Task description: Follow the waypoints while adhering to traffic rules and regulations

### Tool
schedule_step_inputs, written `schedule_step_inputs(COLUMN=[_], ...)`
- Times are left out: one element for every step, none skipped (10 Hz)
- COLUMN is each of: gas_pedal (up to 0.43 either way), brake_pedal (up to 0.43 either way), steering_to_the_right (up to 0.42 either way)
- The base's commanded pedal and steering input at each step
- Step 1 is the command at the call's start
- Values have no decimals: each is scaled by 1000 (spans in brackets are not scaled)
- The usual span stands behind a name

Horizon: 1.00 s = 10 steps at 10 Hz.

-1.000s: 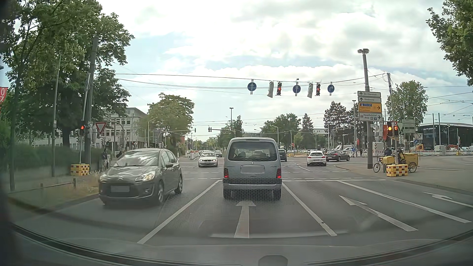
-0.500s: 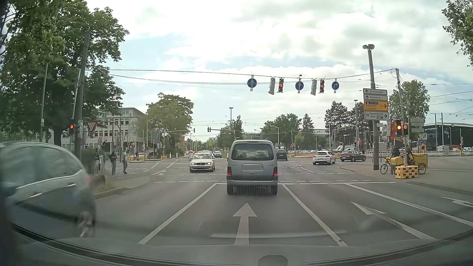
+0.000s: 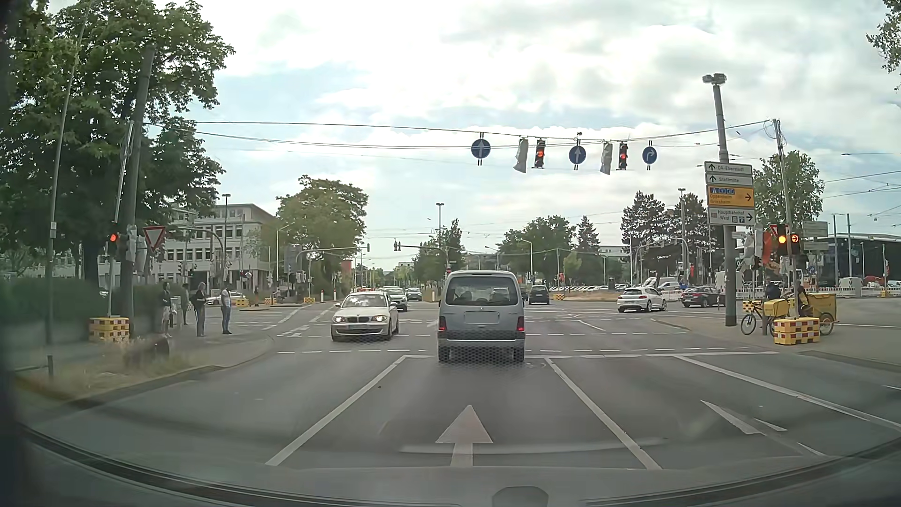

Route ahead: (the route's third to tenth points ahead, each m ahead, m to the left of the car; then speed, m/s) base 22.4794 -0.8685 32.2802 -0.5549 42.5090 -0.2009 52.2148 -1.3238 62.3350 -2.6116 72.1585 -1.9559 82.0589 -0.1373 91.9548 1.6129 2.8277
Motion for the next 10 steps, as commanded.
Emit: schedule_step_inputs(gas_pedal=[0,0,0,0,0,0,0,0,0,0], brake_pedal=[30,24,30,30,30,43,55,61,67,73], steering_to_the_right=[-3,-3,-3,-3,-3,0,3,4,4,4])
